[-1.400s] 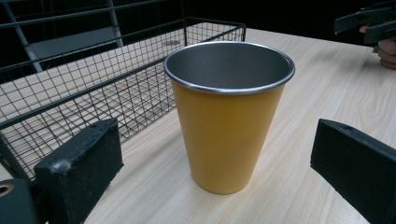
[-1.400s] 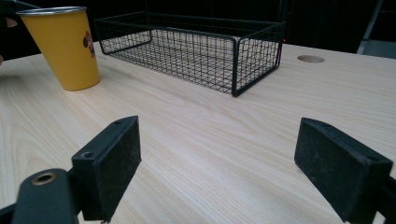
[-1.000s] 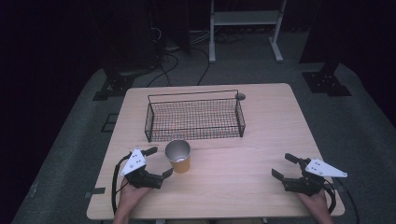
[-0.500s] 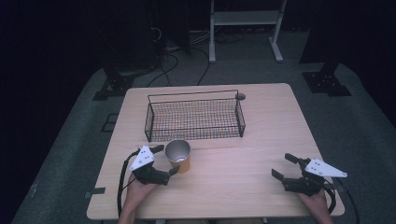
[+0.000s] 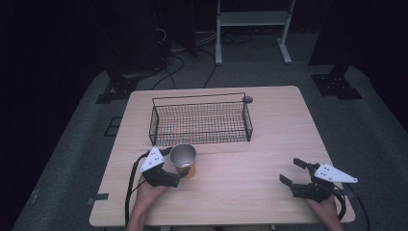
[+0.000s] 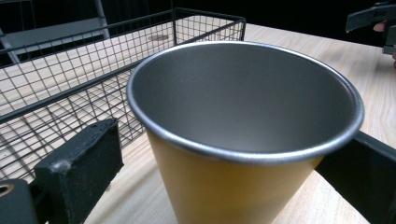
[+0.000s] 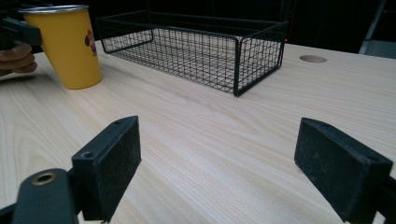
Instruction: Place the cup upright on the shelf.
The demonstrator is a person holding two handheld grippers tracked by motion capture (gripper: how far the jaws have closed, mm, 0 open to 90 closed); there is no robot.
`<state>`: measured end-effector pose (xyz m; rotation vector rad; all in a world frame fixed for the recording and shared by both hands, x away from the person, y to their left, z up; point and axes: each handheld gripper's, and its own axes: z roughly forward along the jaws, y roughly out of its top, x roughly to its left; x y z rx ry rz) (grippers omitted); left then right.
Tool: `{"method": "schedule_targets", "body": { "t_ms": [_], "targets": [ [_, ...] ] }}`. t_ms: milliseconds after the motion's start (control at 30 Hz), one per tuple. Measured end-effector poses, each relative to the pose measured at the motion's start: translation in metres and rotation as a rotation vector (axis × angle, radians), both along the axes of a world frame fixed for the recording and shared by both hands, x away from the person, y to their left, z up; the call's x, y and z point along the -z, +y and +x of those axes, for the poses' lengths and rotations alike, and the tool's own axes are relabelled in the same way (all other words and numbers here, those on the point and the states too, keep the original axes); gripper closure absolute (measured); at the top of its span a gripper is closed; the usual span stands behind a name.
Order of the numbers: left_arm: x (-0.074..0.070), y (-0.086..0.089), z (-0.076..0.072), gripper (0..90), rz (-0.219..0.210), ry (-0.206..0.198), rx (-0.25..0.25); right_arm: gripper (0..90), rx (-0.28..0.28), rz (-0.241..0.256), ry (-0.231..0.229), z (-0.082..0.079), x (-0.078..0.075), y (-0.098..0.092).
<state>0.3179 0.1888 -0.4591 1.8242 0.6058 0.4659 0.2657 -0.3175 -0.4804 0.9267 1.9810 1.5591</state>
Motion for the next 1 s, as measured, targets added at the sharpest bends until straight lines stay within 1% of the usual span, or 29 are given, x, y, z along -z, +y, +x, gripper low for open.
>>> {"method": "schedule_targets", "body": {
  "t_ms": [133,233,300,567,667,800,867,1000],
  "targets": [
    [0.0,-0.004,0.002,1.2,-0.007,-0.006,-0.004,13.6,-0.001,-0.001,0.0,0.0,0.0,0.0],
    [-0.003,-0.008,0.005,1.1,0.001,0.001,-0.002,13.6,-0.001,0.0,0.0,0.0,0.0,0.0],
    [-0.004,-0.01,0.006,1.1,-0.001,0.0,-0.001,13.6,-0.001,-0.001,0.0,0.0,0.0,0.0],
    [-0.005,-0.013,0.01,1.3,-0.003,-0.001,0.007,13.6,-0.003,0.001,0.001,0.0,0.0,0.0],
    [-0.005,-0.014,0.01,4.6,-0.01,-0.011,0.018,13.6,-0.003,0.001,0.0,0.0,0.0,0.0],
    [-0.005,-0.015,0.01,6.6,-0.014,-0.015,0.027,13.6,-0.004,0.0,-0.001,0.0,0.0,0.0],
    [-0.005,-0.015,0.01,10.2,-0.019,-0.021,0.032,13.6,-0.004,0.0,0.0,0.0,0.0,0.0],
    [-0.004,-0.015,0.011,11.4,-0.023,-0.02,0.03,13.6,-0.005,0.0,-0.001,0.0,0.0,0.0]
  ]
}}
